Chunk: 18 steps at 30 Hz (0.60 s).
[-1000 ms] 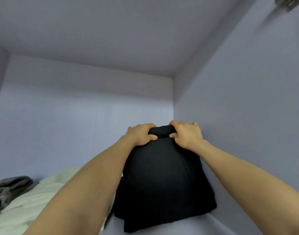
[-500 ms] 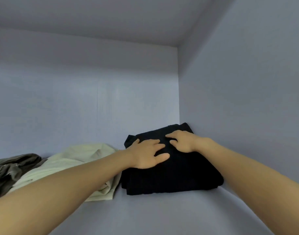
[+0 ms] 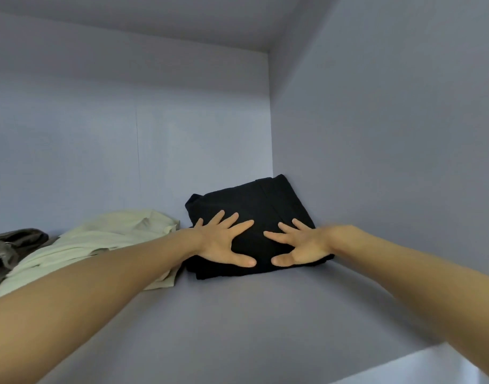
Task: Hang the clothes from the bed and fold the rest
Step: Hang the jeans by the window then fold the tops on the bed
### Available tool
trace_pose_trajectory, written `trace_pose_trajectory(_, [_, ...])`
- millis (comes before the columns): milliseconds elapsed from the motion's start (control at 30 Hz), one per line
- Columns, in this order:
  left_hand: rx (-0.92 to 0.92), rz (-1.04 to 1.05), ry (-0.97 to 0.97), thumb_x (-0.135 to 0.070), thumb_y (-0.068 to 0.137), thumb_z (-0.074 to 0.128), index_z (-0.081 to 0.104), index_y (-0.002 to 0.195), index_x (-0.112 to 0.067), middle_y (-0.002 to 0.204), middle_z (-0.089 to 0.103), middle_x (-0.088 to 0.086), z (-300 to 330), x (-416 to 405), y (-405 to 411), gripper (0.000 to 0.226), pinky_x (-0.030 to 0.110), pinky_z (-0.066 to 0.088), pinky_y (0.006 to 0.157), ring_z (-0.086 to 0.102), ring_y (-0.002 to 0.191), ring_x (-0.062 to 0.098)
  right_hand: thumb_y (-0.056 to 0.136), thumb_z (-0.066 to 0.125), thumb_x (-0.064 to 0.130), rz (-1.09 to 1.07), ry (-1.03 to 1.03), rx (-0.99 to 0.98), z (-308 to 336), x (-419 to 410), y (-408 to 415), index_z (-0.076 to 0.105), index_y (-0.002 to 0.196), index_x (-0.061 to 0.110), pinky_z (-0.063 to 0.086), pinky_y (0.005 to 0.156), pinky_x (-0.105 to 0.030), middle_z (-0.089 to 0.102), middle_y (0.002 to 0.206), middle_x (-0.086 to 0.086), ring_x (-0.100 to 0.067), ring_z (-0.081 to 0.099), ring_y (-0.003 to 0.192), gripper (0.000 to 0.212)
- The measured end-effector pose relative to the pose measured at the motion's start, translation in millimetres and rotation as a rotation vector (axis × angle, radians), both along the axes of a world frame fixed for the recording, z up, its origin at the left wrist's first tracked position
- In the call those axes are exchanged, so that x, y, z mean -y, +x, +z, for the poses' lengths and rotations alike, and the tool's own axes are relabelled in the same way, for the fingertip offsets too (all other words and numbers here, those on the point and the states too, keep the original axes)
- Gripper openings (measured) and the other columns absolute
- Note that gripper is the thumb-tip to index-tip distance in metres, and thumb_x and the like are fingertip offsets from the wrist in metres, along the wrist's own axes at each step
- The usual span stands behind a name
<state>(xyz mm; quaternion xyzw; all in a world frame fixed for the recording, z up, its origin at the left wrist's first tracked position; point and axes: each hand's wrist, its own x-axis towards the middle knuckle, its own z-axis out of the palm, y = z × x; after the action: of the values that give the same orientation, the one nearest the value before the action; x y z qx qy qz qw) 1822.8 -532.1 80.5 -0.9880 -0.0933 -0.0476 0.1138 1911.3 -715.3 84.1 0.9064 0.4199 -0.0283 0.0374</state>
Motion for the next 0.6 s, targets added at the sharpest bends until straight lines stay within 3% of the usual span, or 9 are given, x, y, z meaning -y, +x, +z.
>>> trace_pose_trajectory(133, [-0.128,0.069,-0.189,-0.077,0.077,0.04,-0.015,0.142,-0.045,0.153,-0.025,-0.007,0.0,7.1,-4.9,0.091,0.057,-0.007,0.112,-0.029,0.138,0.022,0.094,0.031,0.057,0.001,0.047,-0.029,-12.9,2.2,-3.6,-0.005,0.145,0.043,-0.007,0.113,-0.055,-0.016,0.156,0.007,-0.022,-0.025,0.14,0.064])
trace_pose_trajectory(233, [-0.107,0.084,-0.287,-0.072,0.084,0.034,-0.001,0.146,-0.041,0.157,-0.01,-0.006,18.0,11.8,-9.9,0.078,0.052,-0.007,0.112,-0.02,0.142,0.022,0.096,0.026,0.056,-0.009,0.166,-0.04,-2.3,6.7,-4.2,0.013,0.147,0.037,-0.003,0.116,-0.048,0.002,0.158,0.006,-0.02,-0.01,0.145,0.056])
trace_pose_trajectory(300, [0.002,0.108,-0.224,-0.063,0.092,0.028,0.009,0.148,-0.034,0.158,0.002,-0.002,31.8,10.8,-14.6,0.066,0.047,-0.003,0.115,-0.008,0.144,0.024,0.097,0.029,0.051,-0.006,0.245,0.037,3.9,7.6,-2.7,0.02,0.147,0.031,0.004,0.117,-0.042,0.013,0.157,0.004,-0.02,0.001,0.145,0.055])
trace_pose_trajectory(400, [0.177,0.189,-0.048,-0.047,0.099,0.024,0.01,0.149,-0.025,0.158,0.007,0.004,44.0,1.7,-20.4,0.057,0.046,0.006,0.115,0.003,0.144,0.028,0.1,0.03,0.039,0.014,0.356,0.182,6.7,2.6,1.9,0.019,0.148,0.024,0.01,0.118,-0.044,0.013,0.157,-0.002,-0.025,0.006,0.145,0.052])
trace_pose_trajectory(600, [0.315,0.26,0.058,-0.038,0.1,0.028,-0.005,0.149,-0.027,0.157,-0.011,0.002,53.2,-7.3,-8.5,0.06,0.054,0.001,0.113,-0.013,0.143,0.028,0.101,0.021,0.036,-0.001,0.356,0.354,29.0,-21.3,22.7,0.005,0.149,0.029,0.0,0.115,-0.051,-0.005,0.158,-0.001,-0.025,-0.008,0.145,0.051])
